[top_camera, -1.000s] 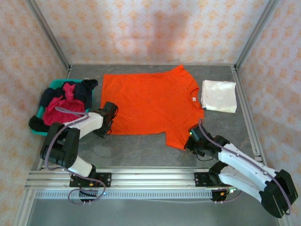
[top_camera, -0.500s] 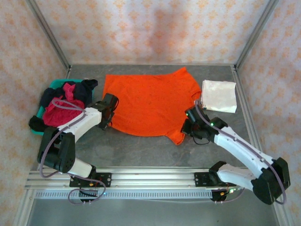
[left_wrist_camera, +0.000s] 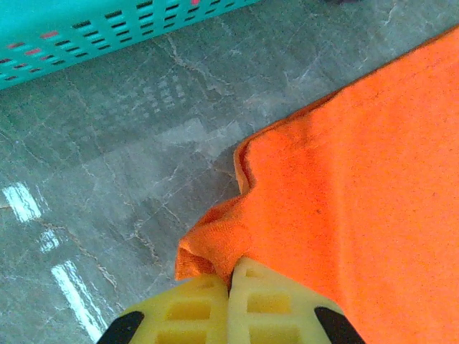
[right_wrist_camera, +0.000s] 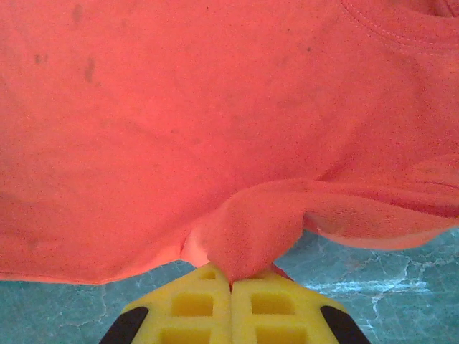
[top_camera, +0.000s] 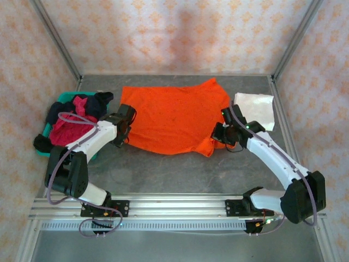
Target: Fold and stack the t-shirts
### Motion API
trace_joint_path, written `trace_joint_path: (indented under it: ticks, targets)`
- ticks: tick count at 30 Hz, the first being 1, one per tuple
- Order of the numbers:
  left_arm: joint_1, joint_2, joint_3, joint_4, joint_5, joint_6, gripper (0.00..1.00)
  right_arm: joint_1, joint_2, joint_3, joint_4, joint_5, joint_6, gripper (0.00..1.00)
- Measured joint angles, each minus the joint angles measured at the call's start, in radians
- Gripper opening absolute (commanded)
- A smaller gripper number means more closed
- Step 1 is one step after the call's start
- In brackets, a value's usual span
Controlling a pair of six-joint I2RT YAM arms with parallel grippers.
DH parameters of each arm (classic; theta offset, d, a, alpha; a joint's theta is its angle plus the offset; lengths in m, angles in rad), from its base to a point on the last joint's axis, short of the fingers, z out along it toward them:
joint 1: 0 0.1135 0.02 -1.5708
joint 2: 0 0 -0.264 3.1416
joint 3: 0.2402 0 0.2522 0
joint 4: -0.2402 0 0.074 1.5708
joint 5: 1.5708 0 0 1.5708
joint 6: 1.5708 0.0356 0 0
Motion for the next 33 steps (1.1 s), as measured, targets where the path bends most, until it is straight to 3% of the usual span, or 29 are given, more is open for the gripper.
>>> trace_joint_path:
  ticks: [23,33]
  targets:
    - [0.058,0.099,0.057,-0.054,0.065,-0.084,0.00,-0.159,0.206,0.162,0.067,-0.023,-0.111,0.00]
    - [0.058,0.097,0.037,-0.080,0.095,-0.139,0.00,-0.166,0.260,0.207,0.087,-0.039,-0.125,0.00]
